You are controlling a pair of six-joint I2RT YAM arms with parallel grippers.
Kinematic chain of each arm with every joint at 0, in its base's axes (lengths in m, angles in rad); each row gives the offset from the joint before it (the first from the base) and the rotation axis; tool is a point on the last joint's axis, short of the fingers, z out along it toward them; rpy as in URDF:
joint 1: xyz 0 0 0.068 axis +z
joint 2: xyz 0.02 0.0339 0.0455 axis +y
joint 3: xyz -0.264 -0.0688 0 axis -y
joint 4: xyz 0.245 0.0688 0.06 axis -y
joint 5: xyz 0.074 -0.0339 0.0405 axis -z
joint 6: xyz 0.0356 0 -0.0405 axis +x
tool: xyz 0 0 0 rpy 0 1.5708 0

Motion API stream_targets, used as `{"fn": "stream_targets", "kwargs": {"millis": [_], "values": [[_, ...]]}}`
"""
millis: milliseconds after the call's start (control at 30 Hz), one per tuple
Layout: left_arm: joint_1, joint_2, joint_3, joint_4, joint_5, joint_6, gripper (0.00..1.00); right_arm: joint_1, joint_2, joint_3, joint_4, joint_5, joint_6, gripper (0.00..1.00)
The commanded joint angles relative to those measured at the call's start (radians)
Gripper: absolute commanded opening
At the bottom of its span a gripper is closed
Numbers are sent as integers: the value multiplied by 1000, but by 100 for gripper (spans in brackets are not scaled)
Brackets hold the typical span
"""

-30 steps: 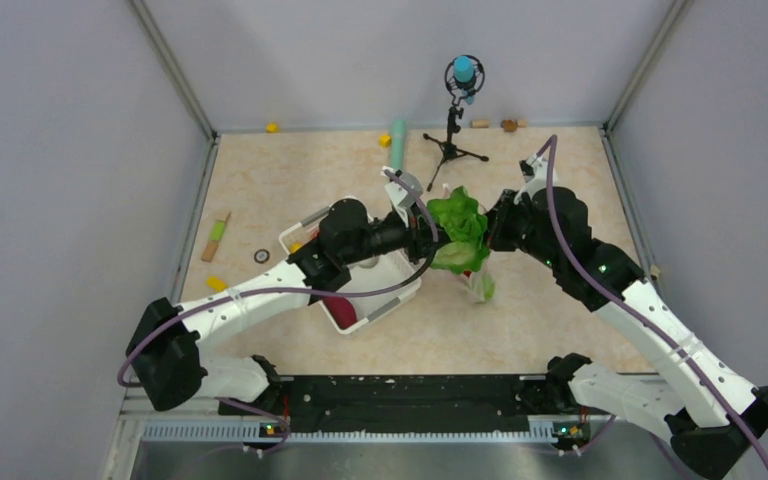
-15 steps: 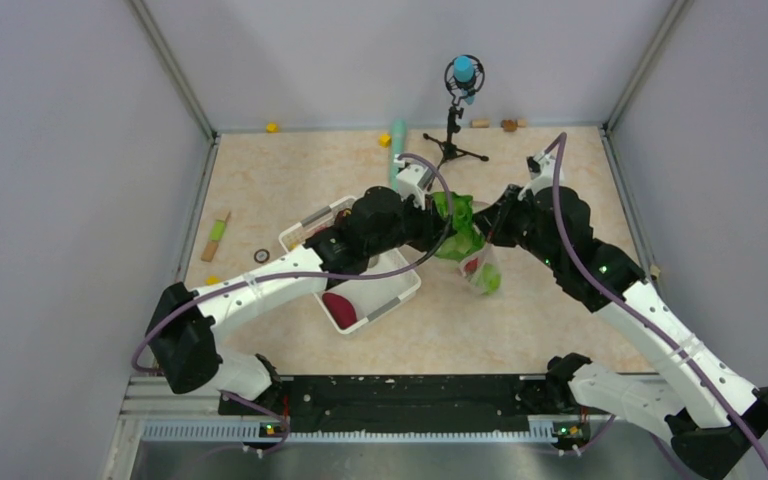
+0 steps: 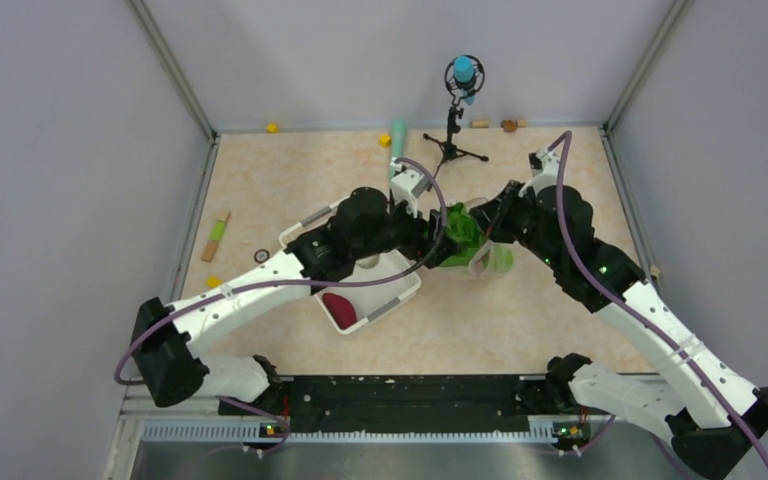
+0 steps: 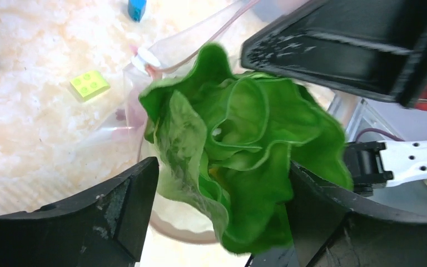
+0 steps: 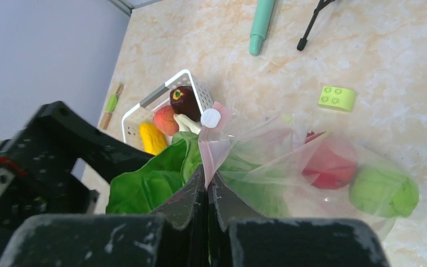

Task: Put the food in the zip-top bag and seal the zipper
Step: Place the fake vegetable in the zipper food storage bag.

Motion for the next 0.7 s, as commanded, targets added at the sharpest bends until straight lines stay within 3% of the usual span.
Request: {"fn": "stream_targets", "kwargs": {"millis": [0,200,367,433,667], "values": [[0,-113,-9,18,-2,38,87,8,-10,34,82,21,-2,0],[0,-201,-45,-28,-145,38,92,7,-13,34,75,31,-16,0],[4,-230,-64,-135,-470,-79,97,7,-9,45,70,17,-27,0],[18,-229,-64,-177,-536,-119,97,8,-5,46,67,17,-28,0],[58,-225,-107,-141,-388,-139,97,7,2,47,57,9,-28,0]]}}
